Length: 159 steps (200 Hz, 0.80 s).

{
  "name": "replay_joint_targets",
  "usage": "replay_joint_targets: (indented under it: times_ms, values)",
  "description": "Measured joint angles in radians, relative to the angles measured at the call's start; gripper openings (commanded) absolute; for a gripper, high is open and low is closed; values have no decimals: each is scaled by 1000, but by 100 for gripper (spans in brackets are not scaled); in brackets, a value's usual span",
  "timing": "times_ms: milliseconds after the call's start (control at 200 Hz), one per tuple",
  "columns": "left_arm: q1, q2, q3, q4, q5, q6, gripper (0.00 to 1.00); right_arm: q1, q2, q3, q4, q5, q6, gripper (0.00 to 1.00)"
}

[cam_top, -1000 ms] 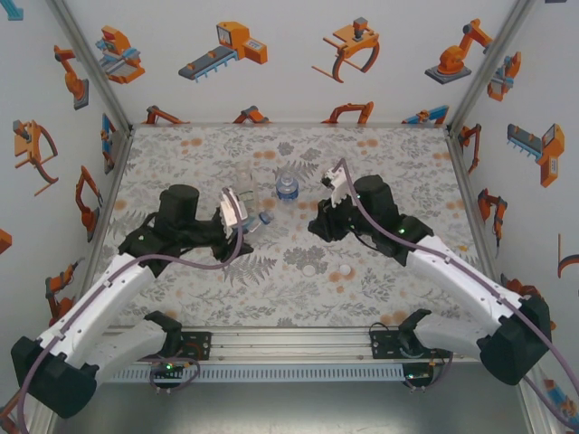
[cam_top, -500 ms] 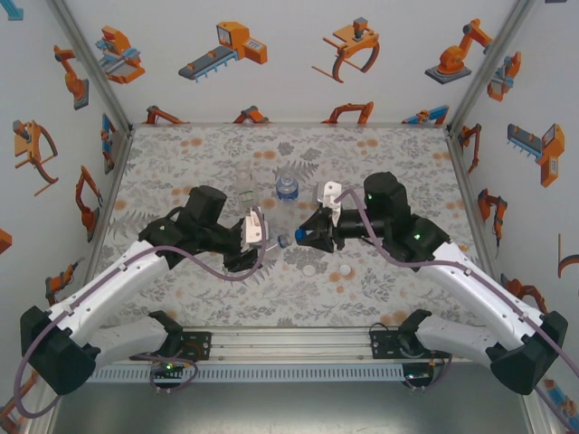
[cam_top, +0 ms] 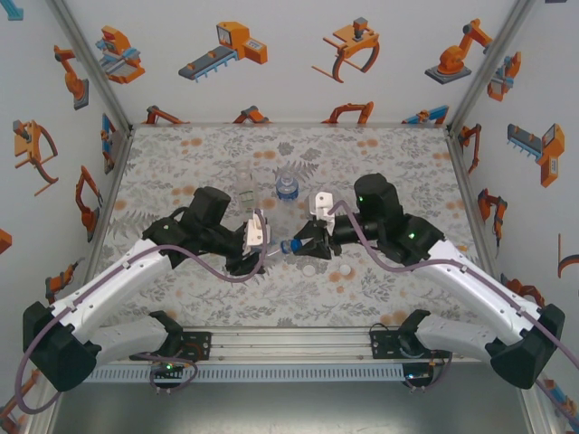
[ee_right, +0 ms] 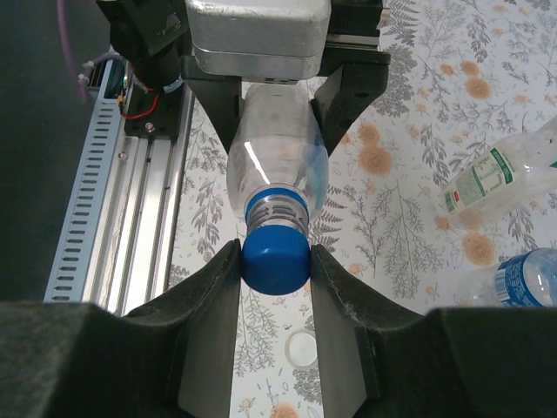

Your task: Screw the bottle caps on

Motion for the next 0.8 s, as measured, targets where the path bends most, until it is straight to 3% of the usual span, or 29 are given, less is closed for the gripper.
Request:
replay_joint_targets:
  times_ms: [796]
  values:
    - [-13, 2, 0, -12, 16, 1, 0, 25, 16, 15, 0, -4, -5, 0]
